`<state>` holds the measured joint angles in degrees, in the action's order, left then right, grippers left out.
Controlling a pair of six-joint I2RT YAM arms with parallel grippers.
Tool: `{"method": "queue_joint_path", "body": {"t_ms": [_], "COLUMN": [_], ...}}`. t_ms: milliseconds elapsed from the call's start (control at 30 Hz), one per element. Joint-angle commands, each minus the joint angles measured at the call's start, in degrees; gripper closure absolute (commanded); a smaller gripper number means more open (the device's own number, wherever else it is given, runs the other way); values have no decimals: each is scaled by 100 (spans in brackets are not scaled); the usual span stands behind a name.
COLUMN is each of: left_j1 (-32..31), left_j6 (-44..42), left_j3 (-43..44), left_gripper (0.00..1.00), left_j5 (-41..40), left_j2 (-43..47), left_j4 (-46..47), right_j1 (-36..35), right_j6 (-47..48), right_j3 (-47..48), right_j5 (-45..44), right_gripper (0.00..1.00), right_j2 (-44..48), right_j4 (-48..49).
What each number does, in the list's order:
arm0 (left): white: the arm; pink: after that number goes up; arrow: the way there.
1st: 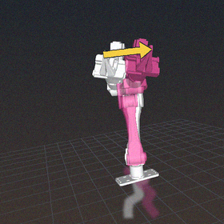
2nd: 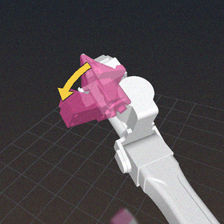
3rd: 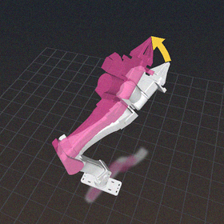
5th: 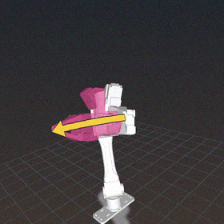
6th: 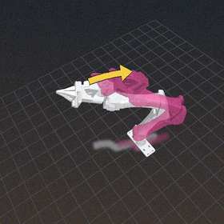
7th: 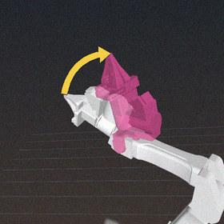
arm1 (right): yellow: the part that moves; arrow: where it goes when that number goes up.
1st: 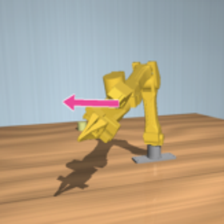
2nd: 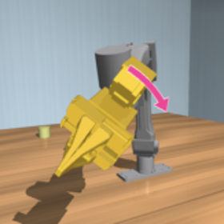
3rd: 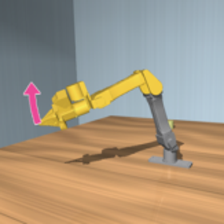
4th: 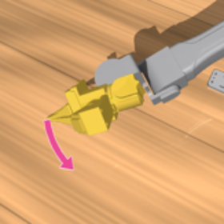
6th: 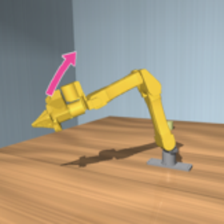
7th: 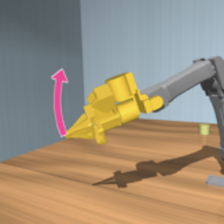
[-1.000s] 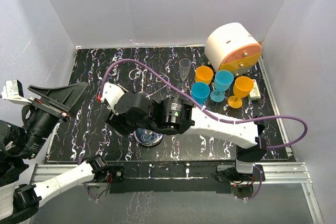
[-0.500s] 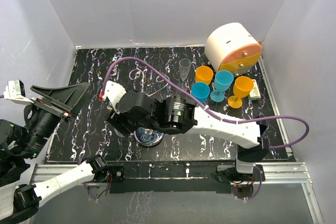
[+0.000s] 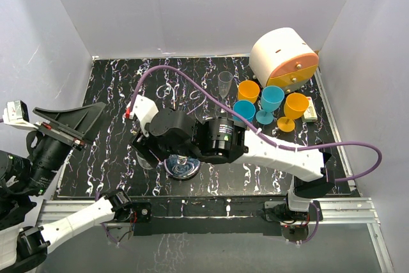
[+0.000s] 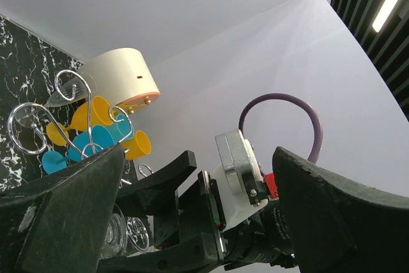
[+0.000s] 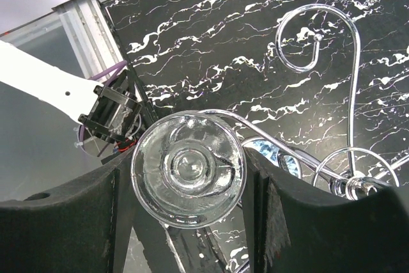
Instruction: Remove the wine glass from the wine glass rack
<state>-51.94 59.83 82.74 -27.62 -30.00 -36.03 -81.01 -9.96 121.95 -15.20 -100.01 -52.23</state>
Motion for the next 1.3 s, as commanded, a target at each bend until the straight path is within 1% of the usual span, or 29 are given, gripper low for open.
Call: {"method": "queue_joint_path", "body": {"t_ms": [0, 533, 700, 833, 1167, 1267], "left_j1": [-1, 0, 0, 0, -5, -4], "left_j6": [-34, -38, -42, -60, -68, -82], "left_j3": [-114, -109, -111, -53, -50, -28], "left_gripper": [1, 1, 1, 1, 1, 1], "left_j5": [96, 94, 88, 83, 106, 107], "left_j2": [127, 169, 172, 144, 144, 141], "left_j4": [431, 354, 370, 336, 377, 369], "right_j1": [-23, -11, -11, -9, -11, -11], "right_j6": [-128, -126, -173, -177, -713, -781], "right_j3": [130, 94, 6, 177, 160, 105], "right_j5": [-97, -431, -396, -301, -987, -900], "right_gripper": [79, 80, 81, 81, 82, 82], "right_j2": [218, 61, 60, -263, -149, -50], "right_j4": [995, 745, 929, 904, 1239, 1368]}}
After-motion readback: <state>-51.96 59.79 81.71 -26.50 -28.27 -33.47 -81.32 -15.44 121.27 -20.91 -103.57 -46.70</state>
